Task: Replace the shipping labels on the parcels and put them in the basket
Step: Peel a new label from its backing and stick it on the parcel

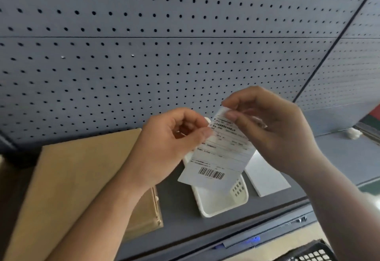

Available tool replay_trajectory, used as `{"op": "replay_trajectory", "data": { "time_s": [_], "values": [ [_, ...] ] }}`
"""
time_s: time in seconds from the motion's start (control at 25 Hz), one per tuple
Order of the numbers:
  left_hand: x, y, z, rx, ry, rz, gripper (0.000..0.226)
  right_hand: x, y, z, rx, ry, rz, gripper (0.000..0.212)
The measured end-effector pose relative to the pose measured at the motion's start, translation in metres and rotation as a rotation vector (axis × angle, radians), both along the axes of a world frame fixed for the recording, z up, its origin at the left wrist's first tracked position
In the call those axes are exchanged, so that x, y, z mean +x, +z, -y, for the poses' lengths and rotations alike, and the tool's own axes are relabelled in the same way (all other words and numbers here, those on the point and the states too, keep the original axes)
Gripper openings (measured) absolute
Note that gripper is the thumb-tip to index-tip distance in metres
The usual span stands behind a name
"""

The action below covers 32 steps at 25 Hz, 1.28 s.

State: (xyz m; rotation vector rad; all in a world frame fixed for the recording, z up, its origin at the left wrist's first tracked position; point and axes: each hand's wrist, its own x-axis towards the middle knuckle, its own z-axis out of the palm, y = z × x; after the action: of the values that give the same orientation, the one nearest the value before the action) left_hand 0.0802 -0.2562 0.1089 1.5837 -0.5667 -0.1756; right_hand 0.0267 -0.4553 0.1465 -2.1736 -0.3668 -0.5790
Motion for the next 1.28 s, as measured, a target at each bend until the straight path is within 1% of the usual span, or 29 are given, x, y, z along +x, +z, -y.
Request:
{"op": "replay_trajectory", "data": {
  "time_s": [0.16,0.28,0.32,0.4,0.48,0.56,0.72,0.84,0.88,1.08,1.28],
  "values": [
    [-0.001,-0.004,-0.040,-0.025,0.174,-0.033,0.004,0.019,-0.002,-0.031,-0.029,0.068,0.009,0.023],
    [0.001,-0.006,-0.071,-0.043,0.302,-0.079,0.002,0.031,-0.007,-0.049,0.104,0.031,-0.050,0.022],
    [0.001,-0.007,-0.084,-0.052,0.340,-0.097,0.004,0.036,-0.011,-0.058,0.164,0.007,-0.110,0.021],
    [0.001,-0.009,-0.106,-0.070,0.394,-0.141,0.007,0.043,-0.024,-0.074,0.301,-0.028,-0.291,0.020],
    [0.001,-0.013,-0.128,-0.079,0.440,-0.192,0.010,0.047,-0.041,-0.091,0.443,0.000,-0.488,0.020],
    [0.001,-0.019,-0.150,-0.079,0.479,-0.238,0.011,0.049,-0.057,-0.111,0.505,0.061,-0.619,0.018],
    [0.001,-0.035,-0.184,-0.060,0.529,-0.305,0.011,0.052,-0.081,-0.148,0.530,0.141,-0.699,0.022],
    [0.003,-0.050,-0.202,-0.033,0.552,-0.328,0.010,0.056,-0.091,-0.169,0.628,0.146,-0.770,0.031],
    [0.005,-0.055,-0.206,-0.022,0.559,-0.336,0.010,0.057,-0.094,-0.174,0.633,0.144,-0.790,0.031],
    [0.013,-0.082,-0.222,0.059,0.584,-0.393,0.010,0.064,-0.108,-0.196,0.395,0.044,-0.758,0.013],
    [0.023,-0.100,-0.226,0.216,0.652,-0.366,0.004,0.075,-0.123,-0.209,0.167,-0.069,-0.712,0.012]
  ]
}}
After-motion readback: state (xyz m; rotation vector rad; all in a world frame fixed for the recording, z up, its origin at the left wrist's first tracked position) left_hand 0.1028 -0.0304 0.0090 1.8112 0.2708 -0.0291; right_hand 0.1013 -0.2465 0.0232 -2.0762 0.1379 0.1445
